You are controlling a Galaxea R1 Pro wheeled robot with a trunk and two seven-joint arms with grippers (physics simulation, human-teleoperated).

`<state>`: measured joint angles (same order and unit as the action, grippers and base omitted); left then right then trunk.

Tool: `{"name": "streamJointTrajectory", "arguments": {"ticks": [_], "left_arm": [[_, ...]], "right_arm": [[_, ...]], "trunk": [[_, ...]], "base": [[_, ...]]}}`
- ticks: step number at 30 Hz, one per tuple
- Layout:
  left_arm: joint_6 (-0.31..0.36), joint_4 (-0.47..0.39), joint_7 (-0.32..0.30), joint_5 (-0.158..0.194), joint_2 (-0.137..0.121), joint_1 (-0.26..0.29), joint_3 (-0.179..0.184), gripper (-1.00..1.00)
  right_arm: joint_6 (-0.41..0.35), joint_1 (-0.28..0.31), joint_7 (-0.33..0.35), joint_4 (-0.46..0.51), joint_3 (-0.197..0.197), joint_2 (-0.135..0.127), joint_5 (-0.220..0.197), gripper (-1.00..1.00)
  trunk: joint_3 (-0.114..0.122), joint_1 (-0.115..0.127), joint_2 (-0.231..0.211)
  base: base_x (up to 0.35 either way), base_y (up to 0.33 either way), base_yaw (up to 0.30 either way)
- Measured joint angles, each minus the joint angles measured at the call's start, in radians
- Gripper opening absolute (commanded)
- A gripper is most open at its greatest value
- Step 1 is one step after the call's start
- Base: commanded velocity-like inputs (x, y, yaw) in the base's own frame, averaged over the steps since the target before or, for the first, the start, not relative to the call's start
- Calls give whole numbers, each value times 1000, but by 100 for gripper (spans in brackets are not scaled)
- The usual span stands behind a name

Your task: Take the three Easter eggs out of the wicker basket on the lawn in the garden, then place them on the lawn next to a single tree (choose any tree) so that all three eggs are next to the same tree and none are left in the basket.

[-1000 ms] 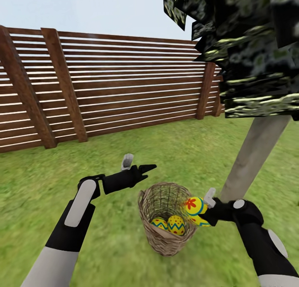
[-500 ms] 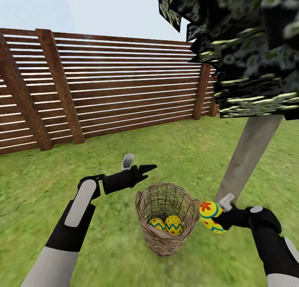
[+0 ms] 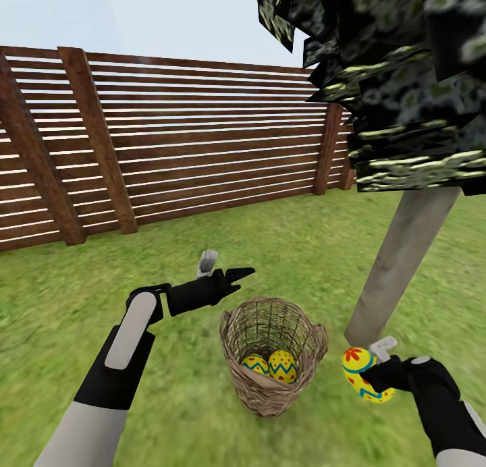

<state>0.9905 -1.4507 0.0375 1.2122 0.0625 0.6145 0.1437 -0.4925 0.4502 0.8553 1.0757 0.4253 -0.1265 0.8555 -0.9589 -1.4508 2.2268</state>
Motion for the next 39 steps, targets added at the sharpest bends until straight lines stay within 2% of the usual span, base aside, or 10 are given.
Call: {"name": "streamJointTrajectory", "arguments": {"ticks": [8,9,12,15,19,23,27,32,35,39], "left_arm": [[0,0,0,0,0,0,0,100],[0,0,0,0,0,0,0,100],[0,0,0,0,0,0,0,100],[0,0,0,0,0,0,0,100],[0,0,0,-1,0,0,1,100],[0,0,0,-1,1,0,2,100],[0,-1,1,-1,1,0,6,100],[0,-1,-1,-1,8,0,10,100],[-1,-1,-1,-1,14,-1,65,100],[-2,-2,-1,-1,14,-2,86,100]], "right_arm": [[14,10,-129,-82,16,1,-4,-100],[14,16,-141,-124,16,0,-3,-100],[68,75,-322,-329,15,-1,-6,-100],[115,134,-393,-477,13,-7,-6,-100],[118,170,-423,-528,54,-11,-58,-100],[121,265,-494,-712,75,-31,-80,-100],[129,288,-514,-769,163,-52,-174,-100],[179,287,-511,-760,169,-45,-183,-100],[232,286,-513,-766,169,-45,-183,-100],[237,286,-514,-770,171,-44,-185,-100]], "trunk": [[0,0,0],[0,0,0],[0,0,0],[0,0,0],[0,0,0],[0,0,0],[0,0,0],[0,0,0],[2,0,0],[6,0,0]], "base": [[0,0,0],[0,0,0],[0,0,0],[0,0,0],[0,0,0],[0,0,0],[0,0,0],[0,0,-37],[0,0,-226],[101,-165,-251]]}}
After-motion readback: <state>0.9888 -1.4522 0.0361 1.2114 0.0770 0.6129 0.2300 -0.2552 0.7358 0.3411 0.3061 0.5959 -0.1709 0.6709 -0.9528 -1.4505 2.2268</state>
